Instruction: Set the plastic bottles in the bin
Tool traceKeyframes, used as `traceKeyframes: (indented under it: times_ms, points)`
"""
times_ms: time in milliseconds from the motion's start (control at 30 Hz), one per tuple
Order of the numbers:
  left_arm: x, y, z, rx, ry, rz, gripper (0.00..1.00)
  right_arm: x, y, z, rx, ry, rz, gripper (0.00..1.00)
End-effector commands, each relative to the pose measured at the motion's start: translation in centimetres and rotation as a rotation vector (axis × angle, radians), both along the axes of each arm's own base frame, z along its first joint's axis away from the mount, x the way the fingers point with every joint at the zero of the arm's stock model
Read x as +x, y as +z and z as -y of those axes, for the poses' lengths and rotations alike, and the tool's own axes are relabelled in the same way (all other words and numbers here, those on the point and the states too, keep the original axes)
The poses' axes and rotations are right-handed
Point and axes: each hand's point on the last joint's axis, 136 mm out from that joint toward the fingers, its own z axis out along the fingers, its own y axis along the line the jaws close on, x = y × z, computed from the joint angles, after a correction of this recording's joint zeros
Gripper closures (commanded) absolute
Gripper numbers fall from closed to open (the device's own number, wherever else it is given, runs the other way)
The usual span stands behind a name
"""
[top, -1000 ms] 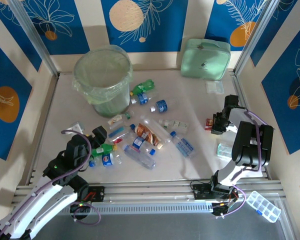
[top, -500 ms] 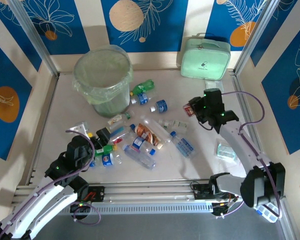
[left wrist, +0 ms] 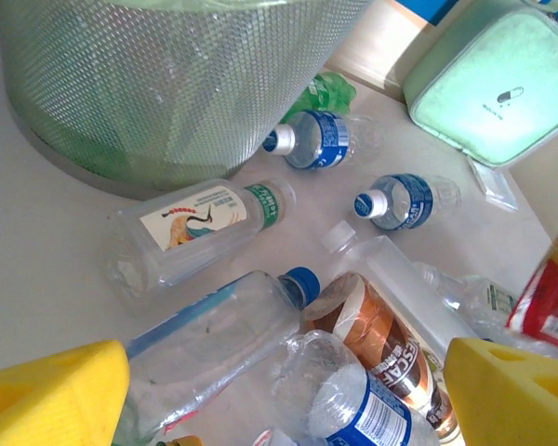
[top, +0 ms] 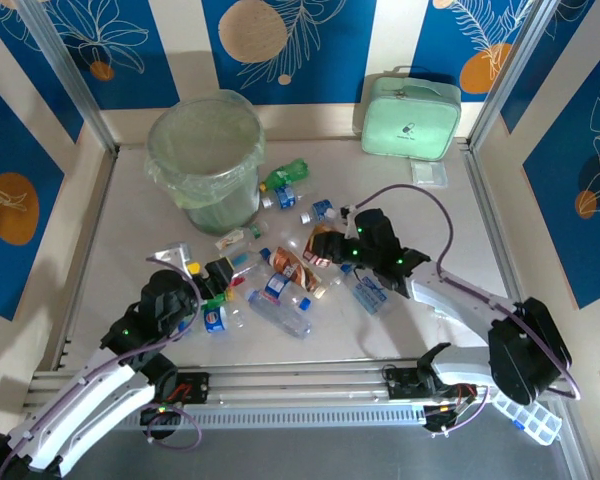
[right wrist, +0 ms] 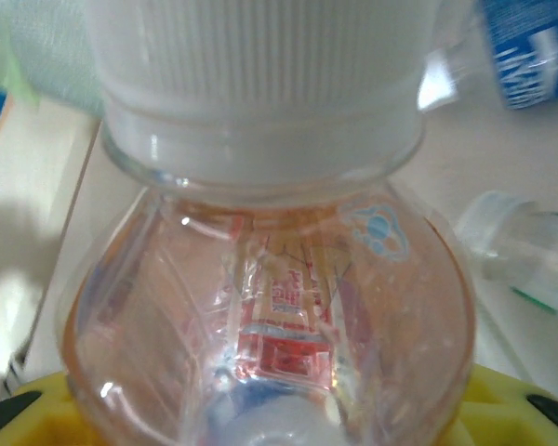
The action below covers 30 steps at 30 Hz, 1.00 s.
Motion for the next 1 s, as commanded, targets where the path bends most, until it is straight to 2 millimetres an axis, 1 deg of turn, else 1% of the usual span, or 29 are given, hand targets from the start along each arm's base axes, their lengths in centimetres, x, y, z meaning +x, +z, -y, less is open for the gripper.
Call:
traceKeyframes:
  times_ms: [0, 100, 167, 233, 333, 500, 567, 767, 967]
  points:
    - [0.2, 1.0, 1.3, -0.020, -0.065, 0.048, 0.12, -1.6, 2.6, -3.9, 0.026, 0.236, 0.194, 0.71]
    - [0.2, 0.8, 1.3, -0.022, -0.056, 0.042, 0.11, -2.8, 2.5, -5.3, 0.010, 0.280, 0.276, 0.69]
    - [0.1, 1.0, 1.3, -0.015, -0.065, 0.051, 0.11, -3.2, 2.2, -6.0, 0.033, 0.314, 0.300, 0.69]
    - [-0.1, 1.5, 1.7, -0.017, -0.101, 0.076, 0.11, -3.5, 2.0, -6.6, 0.034, 0.344, 0.299, 0.69]
    - [-0.4, 2.1, 2.3, -0.022, -0.145, 0.100, 0.10, -4.4, 2.3, -7.4, 0.056, 0.397, 0.334, 0.69]
    - [-1.0, 3.0, 3.2, -0.055, -0.205, 0.148, 0.07, -6.8, 3.5, -8.8, 0.043, 0.500, 0.452, 0.69]
    - [-1.0, 3.1, 3.4, -0.066, -0.215, 0.150, 0.06, -7.3, 3.6, -9.0, 0.045, 0.521, 0.472, 0.70]
    - [-1.7, 4.3, 5.0, -0.126, -0.313, 0.202, 0.04, -8.9, 4.3, -9.6, 0.051, 0.590, 0.523, 0.70]
    - [-3.3, 6.1, 8.2, -0.211, -0.519, 0.294, 0.06, -10.3, 4.4, -10.6, 0.090, 0.674, 0.498, 0.70]
